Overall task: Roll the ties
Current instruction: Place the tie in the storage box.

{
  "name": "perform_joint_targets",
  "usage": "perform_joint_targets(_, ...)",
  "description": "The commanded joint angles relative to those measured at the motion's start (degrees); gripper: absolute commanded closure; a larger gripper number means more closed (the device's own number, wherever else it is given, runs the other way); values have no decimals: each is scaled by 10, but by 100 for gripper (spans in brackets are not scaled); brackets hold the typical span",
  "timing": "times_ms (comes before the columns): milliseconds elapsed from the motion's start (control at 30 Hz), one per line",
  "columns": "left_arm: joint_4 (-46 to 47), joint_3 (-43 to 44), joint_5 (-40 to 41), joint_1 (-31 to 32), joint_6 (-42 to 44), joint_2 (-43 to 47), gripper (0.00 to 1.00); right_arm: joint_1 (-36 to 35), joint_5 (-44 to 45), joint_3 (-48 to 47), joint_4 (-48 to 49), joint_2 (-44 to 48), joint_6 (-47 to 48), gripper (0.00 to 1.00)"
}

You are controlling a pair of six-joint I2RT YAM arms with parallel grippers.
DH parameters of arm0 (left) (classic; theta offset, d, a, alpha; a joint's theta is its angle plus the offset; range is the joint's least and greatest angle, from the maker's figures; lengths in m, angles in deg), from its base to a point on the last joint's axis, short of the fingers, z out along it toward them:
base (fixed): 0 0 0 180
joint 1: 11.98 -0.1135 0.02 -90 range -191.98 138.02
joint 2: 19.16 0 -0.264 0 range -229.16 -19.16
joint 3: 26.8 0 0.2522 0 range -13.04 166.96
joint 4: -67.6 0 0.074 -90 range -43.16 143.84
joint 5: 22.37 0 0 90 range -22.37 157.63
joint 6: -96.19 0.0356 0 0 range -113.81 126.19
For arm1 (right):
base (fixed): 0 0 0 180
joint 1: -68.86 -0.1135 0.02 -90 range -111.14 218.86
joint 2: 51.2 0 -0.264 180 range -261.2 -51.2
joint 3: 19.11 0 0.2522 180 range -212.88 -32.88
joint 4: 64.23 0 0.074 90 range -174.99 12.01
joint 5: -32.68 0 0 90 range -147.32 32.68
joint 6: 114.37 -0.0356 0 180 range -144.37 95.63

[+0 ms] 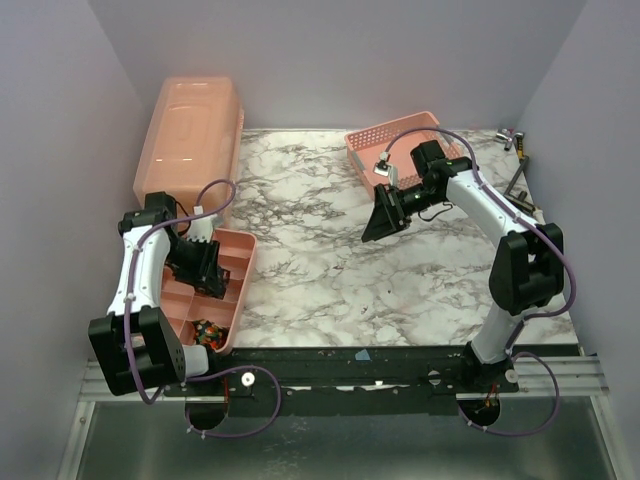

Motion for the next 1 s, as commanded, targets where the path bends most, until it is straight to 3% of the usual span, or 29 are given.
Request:
perform_joint_targets(0, 18, -30, 42, -3, -6, 3, 100, 0, 16, 4, -5, 10, 11, 0)
perform_joint_targets(567, 98, -17, 69, 9, -75, -80, 100, 0, 16, 10, -4, 6, 8, 0)
perform_joint_targets(967, 154, -42, 161, 67, -103, -125, 100, 0, 31, 13, -6, 8, 9, 0)
